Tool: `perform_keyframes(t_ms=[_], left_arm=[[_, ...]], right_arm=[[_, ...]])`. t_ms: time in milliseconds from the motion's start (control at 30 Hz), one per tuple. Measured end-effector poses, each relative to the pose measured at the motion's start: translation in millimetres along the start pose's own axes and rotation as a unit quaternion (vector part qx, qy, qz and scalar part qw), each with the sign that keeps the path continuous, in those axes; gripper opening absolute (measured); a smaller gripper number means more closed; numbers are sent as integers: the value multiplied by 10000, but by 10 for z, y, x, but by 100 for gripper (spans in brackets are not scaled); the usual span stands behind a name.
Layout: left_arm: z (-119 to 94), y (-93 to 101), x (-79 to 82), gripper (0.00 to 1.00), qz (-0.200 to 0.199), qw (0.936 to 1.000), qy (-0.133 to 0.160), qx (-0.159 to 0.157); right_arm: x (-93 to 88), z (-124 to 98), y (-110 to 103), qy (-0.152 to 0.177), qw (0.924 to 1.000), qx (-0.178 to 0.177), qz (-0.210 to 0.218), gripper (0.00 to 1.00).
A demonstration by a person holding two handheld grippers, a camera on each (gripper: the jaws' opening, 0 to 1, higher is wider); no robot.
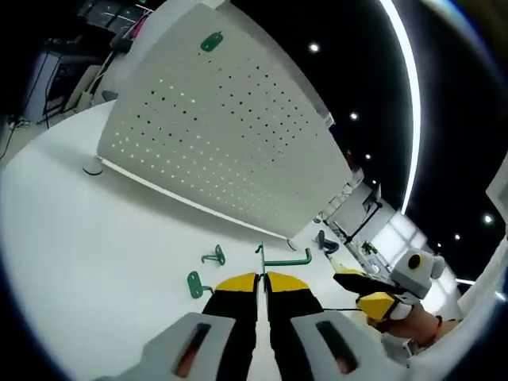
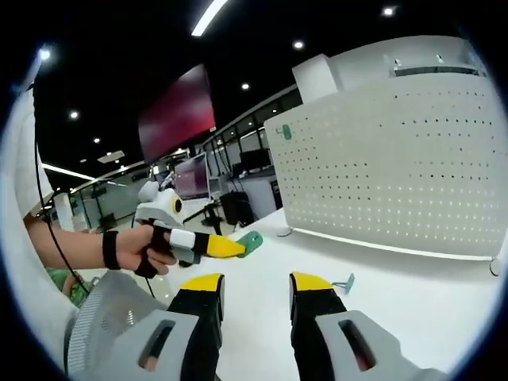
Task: Insert the hook assembly into the mounting plate slot until the hook locks in place.
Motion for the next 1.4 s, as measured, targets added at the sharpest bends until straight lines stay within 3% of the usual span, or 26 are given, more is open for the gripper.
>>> perform_keyframes(t_ms=[267,533,700,800,1100,1400], left_arm=[[-22,222,-46,3,-290,9983,-2,-510],[-34,366,-97,3,-431,9960,16,-789],[-87,511,-90,3,-907,9884,152,-1209],[-113,543,-90,3,-868,9885,209,-1224],[-199,623,-111,3,-1104,9830,316,-1432],[-207,697,-189,3,-1239,9786,91,-1642]], right_arm=[[54,7,-39,272,9992,-25,291,28],[67,6,-81,408,9982,18,428,24],[111,18,-80,544,9967,66,593,22],[188,28,-108,835,9926,230,849,20],[244,127,-184,842,9907,533,930,15],[274,123,-268,917,9859,819,1130,11]])
Point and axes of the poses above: the point that each gripper's makers call its tool centre point, and the gripper's own axes: z roughly forward along the fingers, y roughly to its right, x roughly out of its top, the point moved 6 cm from there along -z, roughly backward along the fingers, and after that the axes turned 3 degrees about -z, right-handed, at the moved point
